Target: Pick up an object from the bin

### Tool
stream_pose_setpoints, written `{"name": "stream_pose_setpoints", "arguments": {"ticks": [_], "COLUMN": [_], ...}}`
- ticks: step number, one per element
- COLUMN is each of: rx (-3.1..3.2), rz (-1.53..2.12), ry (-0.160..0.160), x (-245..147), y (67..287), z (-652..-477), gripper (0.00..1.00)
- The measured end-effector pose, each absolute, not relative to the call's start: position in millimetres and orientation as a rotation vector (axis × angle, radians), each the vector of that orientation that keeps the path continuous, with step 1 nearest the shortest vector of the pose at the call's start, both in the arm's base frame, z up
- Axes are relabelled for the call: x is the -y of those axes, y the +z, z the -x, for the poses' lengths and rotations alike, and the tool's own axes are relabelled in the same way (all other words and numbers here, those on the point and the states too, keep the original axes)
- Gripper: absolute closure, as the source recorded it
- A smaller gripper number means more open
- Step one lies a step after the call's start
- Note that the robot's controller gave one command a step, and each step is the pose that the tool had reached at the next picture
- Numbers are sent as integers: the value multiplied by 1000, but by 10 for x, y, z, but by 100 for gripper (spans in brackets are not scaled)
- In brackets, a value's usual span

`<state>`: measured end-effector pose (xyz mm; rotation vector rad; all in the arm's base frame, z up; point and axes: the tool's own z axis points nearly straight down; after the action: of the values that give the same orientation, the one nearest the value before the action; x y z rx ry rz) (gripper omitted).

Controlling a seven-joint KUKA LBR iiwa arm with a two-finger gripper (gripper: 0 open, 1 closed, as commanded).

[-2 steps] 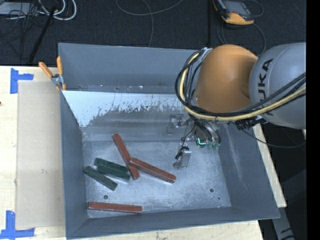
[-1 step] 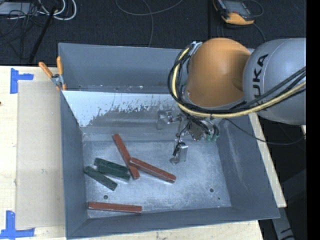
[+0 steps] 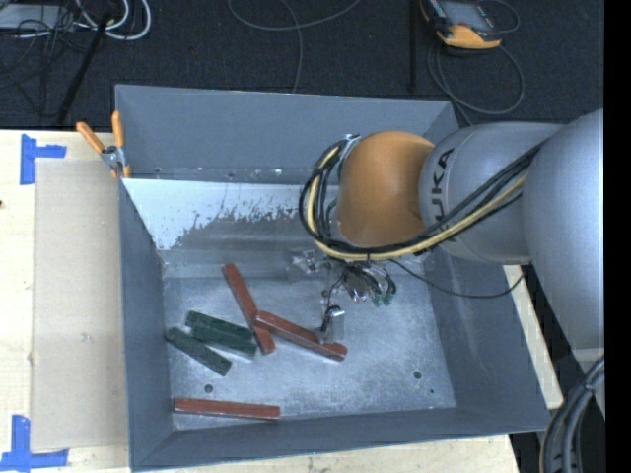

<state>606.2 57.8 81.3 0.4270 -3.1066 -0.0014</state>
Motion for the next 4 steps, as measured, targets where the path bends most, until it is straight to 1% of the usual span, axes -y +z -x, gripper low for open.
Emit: {"name": "stream_pose_setpoints", "arguments": {"ticks": [1,2,3,4], "rx": [3078,3108,3029,2952], "rz": [-601,-472,-839,-1073], "ry": [-2,-5,-4,3], "x": [-285,-943,-1910,-2270], "y": [778,694,948,758], "z": [-5382,-5641,-5432,-5598], "gripper": [0,0,0,0]}}
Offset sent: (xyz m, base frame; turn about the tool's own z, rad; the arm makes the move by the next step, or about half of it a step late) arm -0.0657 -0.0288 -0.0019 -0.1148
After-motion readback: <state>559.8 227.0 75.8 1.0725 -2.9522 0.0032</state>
